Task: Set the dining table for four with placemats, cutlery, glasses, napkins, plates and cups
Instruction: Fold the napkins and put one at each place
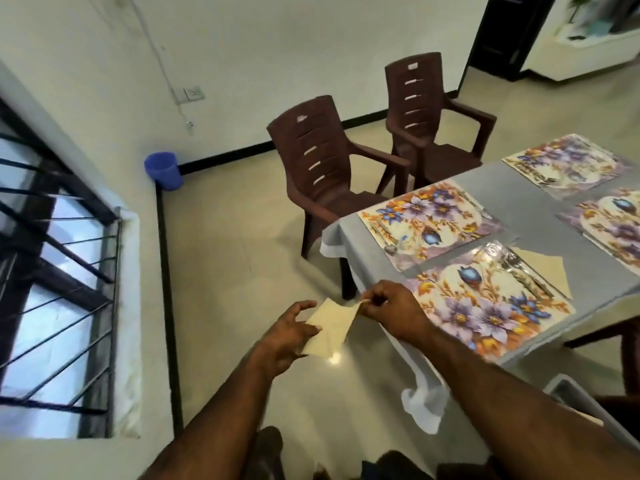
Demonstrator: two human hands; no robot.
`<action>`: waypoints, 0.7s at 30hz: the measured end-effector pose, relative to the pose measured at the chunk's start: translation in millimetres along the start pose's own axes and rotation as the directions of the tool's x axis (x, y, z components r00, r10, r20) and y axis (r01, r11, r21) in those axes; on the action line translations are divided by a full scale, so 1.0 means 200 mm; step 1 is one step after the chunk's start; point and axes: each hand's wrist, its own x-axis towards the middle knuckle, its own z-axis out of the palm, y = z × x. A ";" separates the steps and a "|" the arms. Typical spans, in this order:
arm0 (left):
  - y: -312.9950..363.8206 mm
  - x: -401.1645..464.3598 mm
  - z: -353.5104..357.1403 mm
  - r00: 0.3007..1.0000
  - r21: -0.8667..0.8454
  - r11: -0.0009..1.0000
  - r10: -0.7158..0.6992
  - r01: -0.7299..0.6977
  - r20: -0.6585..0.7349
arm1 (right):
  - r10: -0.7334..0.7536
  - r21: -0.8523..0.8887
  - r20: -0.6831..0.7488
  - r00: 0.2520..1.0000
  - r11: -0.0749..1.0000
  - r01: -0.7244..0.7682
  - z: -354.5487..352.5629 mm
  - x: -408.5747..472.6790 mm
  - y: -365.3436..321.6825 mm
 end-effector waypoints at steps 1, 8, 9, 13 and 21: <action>0.02 0.03 -0.03 1.000 -0.012 1.000 -0.023 0.023 -0.018 | -0.011 -0.018 -0.030 0.999 1.000 0.011 0.01 0.07 -0.03; 0.29 0.35 -0.11 0.996 0.044 0.995 -0.086 0.086 0.003 | 0.020 0.289 -0.050 0.999 0.957 -0.005 0.00 0.65 -0.07; 0.34 0.41 -0.13 0.995 0.045 0.995 -0.095 0.094 0.011 | 0.048 0.307 -0.073 0.996 0.951 -0.023 -0.01 0.74 -0.06; 0.59 0.77 -0.18 0.985 0.101 0.990 -0.110 0.097 0.130 | 0.127 0.301 -0.097 0.987 0.949 -0.093 -0.09 1.14 -0.01; 1.18 1.35 0.05 0.979 0.202 0.971 0.094 -0.130 0.182 | 0.213 0.374 -0.105 0.971 0.914 -0.160 -0.51 1.74 0.01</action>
